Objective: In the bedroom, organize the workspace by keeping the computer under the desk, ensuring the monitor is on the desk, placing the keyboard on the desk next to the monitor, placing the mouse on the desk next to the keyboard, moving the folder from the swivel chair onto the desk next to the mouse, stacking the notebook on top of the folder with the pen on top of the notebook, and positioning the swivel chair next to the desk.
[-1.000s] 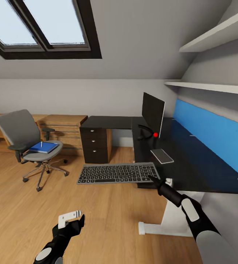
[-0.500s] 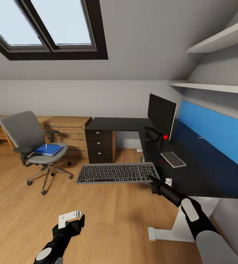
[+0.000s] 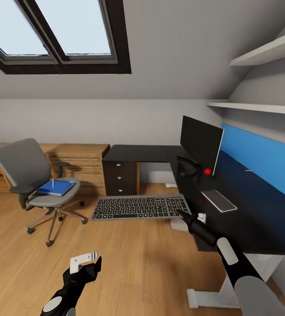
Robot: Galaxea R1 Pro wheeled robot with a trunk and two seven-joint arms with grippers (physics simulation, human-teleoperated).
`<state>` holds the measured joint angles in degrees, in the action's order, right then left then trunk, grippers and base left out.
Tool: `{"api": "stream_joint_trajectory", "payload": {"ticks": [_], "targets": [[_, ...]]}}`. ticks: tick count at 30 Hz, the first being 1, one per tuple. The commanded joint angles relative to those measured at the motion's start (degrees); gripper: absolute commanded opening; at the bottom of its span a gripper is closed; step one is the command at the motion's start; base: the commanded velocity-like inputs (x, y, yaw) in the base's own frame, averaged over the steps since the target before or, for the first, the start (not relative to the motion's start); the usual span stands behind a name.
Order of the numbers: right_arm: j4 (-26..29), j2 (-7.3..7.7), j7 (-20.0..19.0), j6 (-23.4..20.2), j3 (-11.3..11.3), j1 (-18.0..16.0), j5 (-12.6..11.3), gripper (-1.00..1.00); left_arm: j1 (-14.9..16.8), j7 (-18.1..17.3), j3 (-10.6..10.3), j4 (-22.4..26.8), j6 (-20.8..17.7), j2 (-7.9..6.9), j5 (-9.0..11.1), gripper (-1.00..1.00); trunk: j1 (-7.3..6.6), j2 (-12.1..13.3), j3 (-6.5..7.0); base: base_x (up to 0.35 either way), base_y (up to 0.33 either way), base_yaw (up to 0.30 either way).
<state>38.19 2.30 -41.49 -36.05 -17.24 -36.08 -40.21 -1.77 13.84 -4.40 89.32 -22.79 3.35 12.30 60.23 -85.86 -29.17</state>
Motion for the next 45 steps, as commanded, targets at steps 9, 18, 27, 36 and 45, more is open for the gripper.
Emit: {"api": "stream_joint_trajectory", "payload": {"ticks": [9, 18, 27, 36, 45], "targets": [[-0.05, 0.07, -0.08, -0.51, -0.16, -0.05, -0.39, -1.00, 0.01, 0.48, -0.08, 0.06, -0.24, -0.01, 0.61, 1.00, 0.03, -0.02, -0.02, 0.319, 0.055, -0.004], [-0.02, 0.13, -0.08, -0.51, -0.16, -0.05, -0.39, -1.00, 0.01, 0.48, -0.08, 0.06, -0.24, -0.01, 0.62, 1.00, 0.03, -0.02, -0.02, 0.315, 0.174, 0.000], [0.03, 0.23, -0.08, -0.51, -0.16, -0.06, -0.39, -1.00, 0.01, 0.48, -0.08, 0.06, -0.32, -0.01, 0.62, 1.00, 0.03, -0.02, -0.02, 0.311, 0.197, 0.000], [0.13, 0.38, -0.08, -0.51, -0.25, -0.05, -0.48, -1.00, 0.01, 0.48, -0.08, 0.06, -0.33, -0.01, 0.62, 1.00, 0.03, -0.02, -0.02, 0.317, 0.145, 0.000], [0.13, 0.49, -0.08, -0.51, -0.25, -0.04, -0.33, -1.00, 0.01, 0.48, -0.13, -0.11, -0.25, -0.01, 0.62, 1.00, 0.03, -0.02, -0.02, 0.318, 0.158, 0.000]]}}
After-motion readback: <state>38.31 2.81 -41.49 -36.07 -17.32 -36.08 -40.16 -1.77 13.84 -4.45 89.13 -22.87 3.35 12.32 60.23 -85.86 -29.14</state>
